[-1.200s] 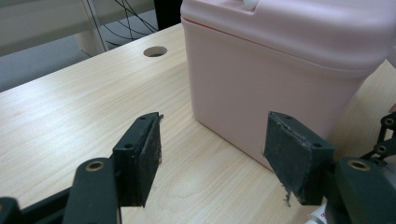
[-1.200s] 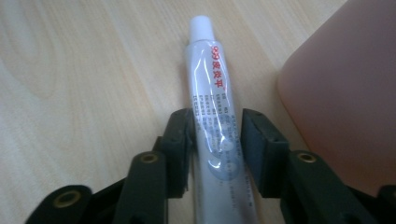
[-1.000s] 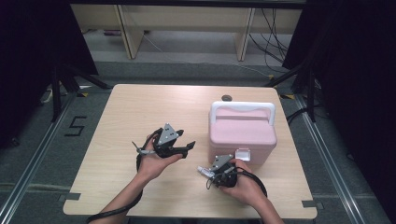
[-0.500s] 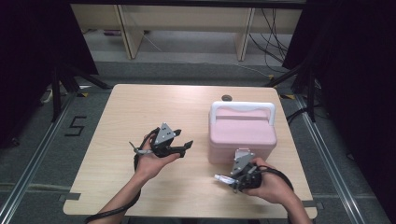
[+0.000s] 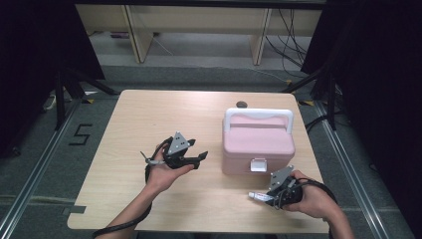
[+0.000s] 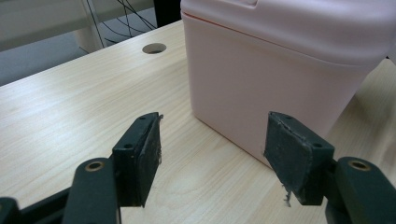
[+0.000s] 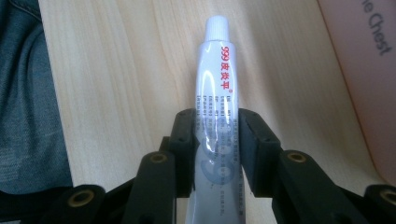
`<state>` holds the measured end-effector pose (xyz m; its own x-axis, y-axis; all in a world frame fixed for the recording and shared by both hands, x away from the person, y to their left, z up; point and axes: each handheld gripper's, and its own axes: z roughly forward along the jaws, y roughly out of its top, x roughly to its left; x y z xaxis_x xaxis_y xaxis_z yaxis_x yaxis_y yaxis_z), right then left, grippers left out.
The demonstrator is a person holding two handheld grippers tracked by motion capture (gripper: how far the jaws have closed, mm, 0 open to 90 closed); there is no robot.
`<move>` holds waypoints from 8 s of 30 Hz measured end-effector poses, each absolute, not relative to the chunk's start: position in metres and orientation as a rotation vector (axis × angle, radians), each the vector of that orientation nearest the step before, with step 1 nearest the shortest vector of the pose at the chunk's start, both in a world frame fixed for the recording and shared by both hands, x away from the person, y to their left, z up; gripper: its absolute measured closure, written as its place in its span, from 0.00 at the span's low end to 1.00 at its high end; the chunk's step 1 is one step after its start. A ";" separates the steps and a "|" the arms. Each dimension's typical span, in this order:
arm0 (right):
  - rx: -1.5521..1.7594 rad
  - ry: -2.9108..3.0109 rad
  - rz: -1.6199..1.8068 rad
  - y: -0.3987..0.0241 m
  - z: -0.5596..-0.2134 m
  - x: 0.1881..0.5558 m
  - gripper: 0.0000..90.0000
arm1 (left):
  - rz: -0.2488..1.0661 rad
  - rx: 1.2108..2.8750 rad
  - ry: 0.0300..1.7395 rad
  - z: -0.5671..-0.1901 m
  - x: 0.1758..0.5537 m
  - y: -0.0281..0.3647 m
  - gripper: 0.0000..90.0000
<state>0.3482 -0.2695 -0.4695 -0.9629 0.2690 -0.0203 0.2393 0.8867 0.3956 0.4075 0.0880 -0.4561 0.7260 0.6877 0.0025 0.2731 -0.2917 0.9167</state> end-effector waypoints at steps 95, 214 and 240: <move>1.390 1.830 1.191 -0.309 -0.383 0.353 0.96 | 0.274 1.719 0.969 -0.376 0.467 0.009 0.80; 1.291 1.702 1.205 -0.285 -0.348 0.376 1.00 | 0.434 1.783 0.636 -0.440 0.381 0.012 1.00; 1.279 1.619 1.211 -0.277 -0.331 0.411 1.00 | 0.437 1.780 0.628 -0.441 0.382 0.012 1.00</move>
<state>0.4113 -0.2767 -0.3305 -0.2373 0.9714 0.0085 0.2822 0.0606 0.9575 0.3825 0.0116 -0.4413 0.7881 0.6152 -0.0215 0.1946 -0.2158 0.9568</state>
